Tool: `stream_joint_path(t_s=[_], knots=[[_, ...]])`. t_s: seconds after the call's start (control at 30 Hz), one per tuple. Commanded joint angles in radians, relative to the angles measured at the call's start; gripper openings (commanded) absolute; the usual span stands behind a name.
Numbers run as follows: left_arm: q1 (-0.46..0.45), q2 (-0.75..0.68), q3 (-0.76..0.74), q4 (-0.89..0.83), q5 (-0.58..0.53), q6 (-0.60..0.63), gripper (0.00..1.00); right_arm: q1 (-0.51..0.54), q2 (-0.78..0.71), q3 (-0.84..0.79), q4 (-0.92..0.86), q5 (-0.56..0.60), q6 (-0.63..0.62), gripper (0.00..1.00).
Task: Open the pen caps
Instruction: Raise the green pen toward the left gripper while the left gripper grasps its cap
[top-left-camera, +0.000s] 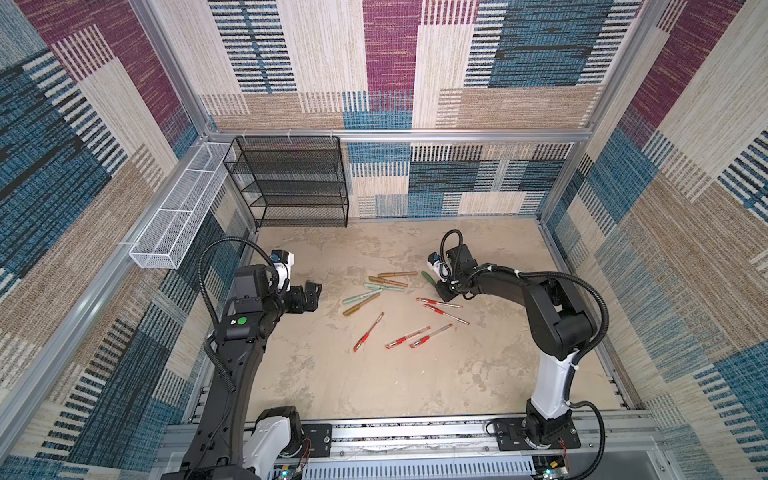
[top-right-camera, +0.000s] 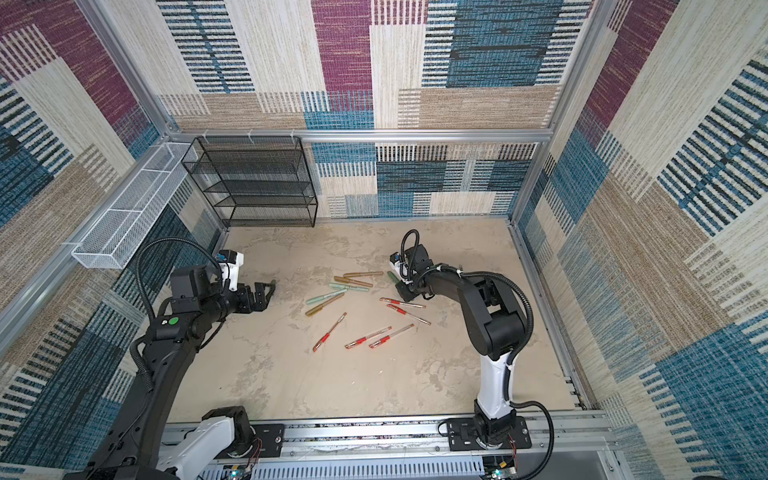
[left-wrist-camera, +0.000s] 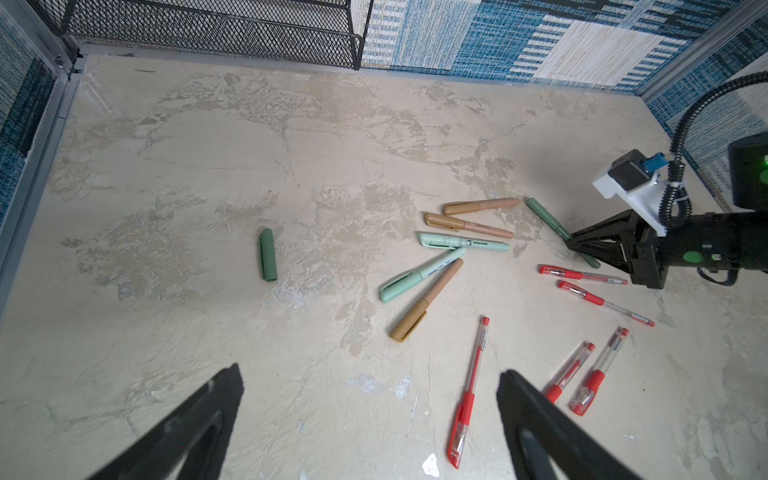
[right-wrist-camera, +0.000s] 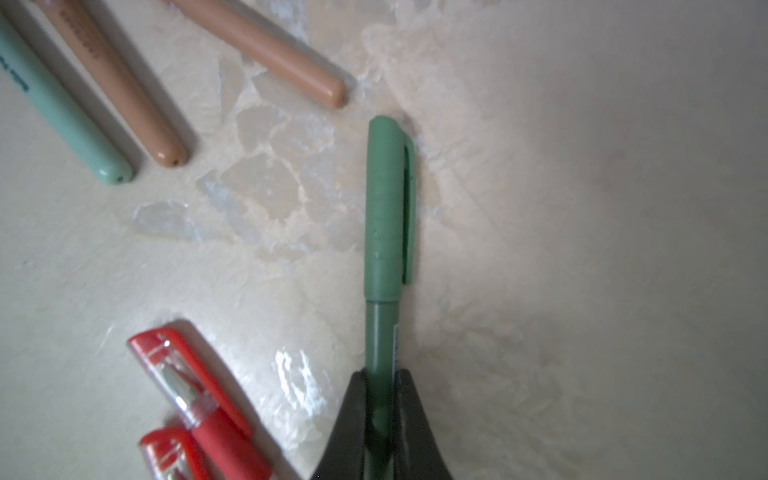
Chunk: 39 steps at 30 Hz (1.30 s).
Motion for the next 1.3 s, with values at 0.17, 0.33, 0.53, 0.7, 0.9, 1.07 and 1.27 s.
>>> stream_joint_path(t_s=[0.17,0.33,0.53,0.7,0.9,1.07,1.27], knots=[[-0.011,0.004,0.004,0.032,0.102,-0.020,1.00,-0.002,-0.197,-0.084,0.066,-0.121,0.126,0.06],[-0.018,0.014,0.005,0.042,0.184,-0.043,1.00,0.007,-0.362,-0.217,0.254,-0.290,0.274,0.05],[-0.021,0.029,0.007,0.071,0.363,-0.114,0.97,0.086,-0.495,-0.346,0.485,-0.362,0.474,0.05],[-0.026,0.038,0.002,0.098,0.480,-0.160,0.96,0.209,-0.520,-0.411,0.675,-0.318,0.626,0.05],[-0.035,0.056,-0.016,0.159,0.529,-0.231,0.94,0.375,-0.468,-0.422,0.850,-0.227,0.735,0.04],[-0.052,0.088,-0.032,0.249,0.565,-0.342,0.92,0.471,-0.400,-0.375,0.902,-0.176,0.778,0.04],[-0.073,0.116,-0.039,0.270,0.542,-0.362,0.87,0.539,-0.302,-0.289,0.900,-0.150,0.809,0.03]])
